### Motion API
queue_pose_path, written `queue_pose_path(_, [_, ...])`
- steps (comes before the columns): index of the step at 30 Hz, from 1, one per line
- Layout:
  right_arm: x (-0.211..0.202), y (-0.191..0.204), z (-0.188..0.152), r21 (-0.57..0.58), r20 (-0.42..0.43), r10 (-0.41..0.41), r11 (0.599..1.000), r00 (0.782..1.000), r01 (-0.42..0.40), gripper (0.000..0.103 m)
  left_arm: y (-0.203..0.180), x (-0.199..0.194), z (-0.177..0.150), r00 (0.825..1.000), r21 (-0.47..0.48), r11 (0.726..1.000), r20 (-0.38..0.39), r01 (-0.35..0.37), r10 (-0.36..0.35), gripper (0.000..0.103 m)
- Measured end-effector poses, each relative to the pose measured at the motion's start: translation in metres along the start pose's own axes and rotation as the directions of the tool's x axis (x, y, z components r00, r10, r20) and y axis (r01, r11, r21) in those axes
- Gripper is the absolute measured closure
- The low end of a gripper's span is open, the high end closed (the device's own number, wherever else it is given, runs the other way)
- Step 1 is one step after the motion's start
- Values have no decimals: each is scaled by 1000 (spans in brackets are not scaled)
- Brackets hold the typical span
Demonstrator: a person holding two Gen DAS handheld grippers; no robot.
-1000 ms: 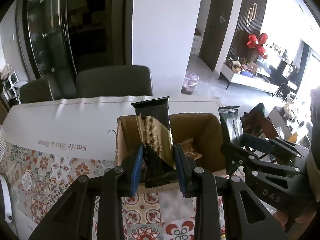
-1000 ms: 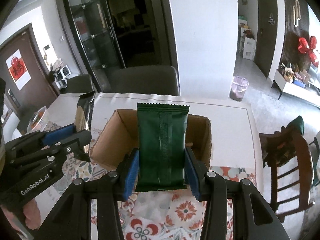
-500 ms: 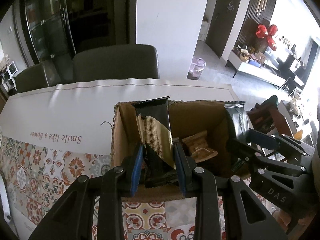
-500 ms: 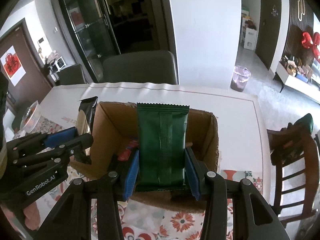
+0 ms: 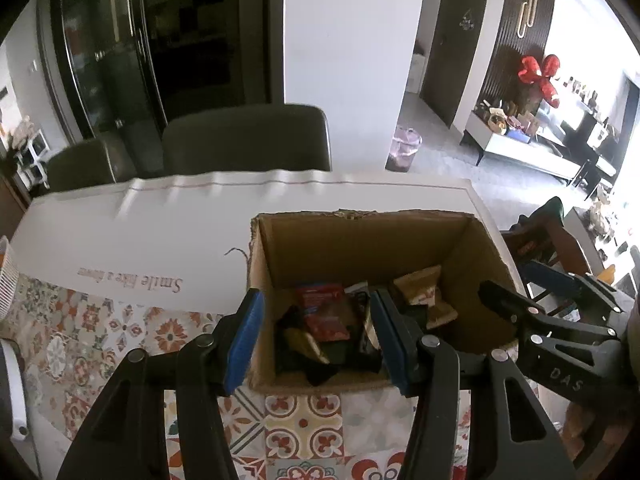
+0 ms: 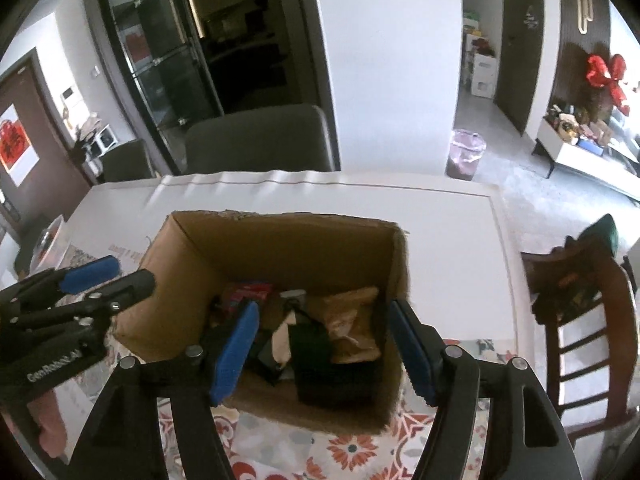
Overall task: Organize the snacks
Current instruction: 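Move both tools back toward the red packet and yellow candy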
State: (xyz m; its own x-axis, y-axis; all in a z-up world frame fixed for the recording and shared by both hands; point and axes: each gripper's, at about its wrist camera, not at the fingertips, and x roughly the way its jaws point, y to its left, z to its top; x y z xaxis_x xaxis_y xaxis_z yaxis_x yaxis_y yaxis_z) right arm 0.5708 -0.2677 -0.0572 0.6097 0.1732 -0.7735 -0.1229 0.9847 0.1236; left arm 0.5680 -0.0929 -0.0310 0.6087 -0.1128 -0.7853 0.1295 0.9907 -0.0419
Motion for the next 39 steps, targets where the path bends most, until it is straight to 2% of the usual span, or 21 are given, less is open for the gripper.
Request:
queue_pose_path(4, [-24,3,-11,-16,34,-21,1000,999,21,35,-1,-21,-12,1000,-3,1000,24,7,-7,45])
queue_pose_path(10, [-68,5,-27,-22,100,-54,998,994,57,35,-6,-54,-31,998,-14,998,44,54,-53,45])
queue_pose_path(18, [-115,4,-58,-28,130,-71,997,989,75,35,-26,-90,-66,993,47,994,58,96,-99,45])
queue_pose_path(25, [-135,1,-88,-50,107,-104,993,989,110,35,-43,-105,-95,993,127,987,46,100,-107,45])
queue_pose_path(30, [-143,0,-109,-47,83,-123,991,989,127,35,-54,-105,-114,989,163,976,3,145,-147,45])
queue_pose_path(39, [-140,-13,-165,16,-4,-150,989,989,150,35,-80,-97,-147,989,323,935,-24,144,-144,45])
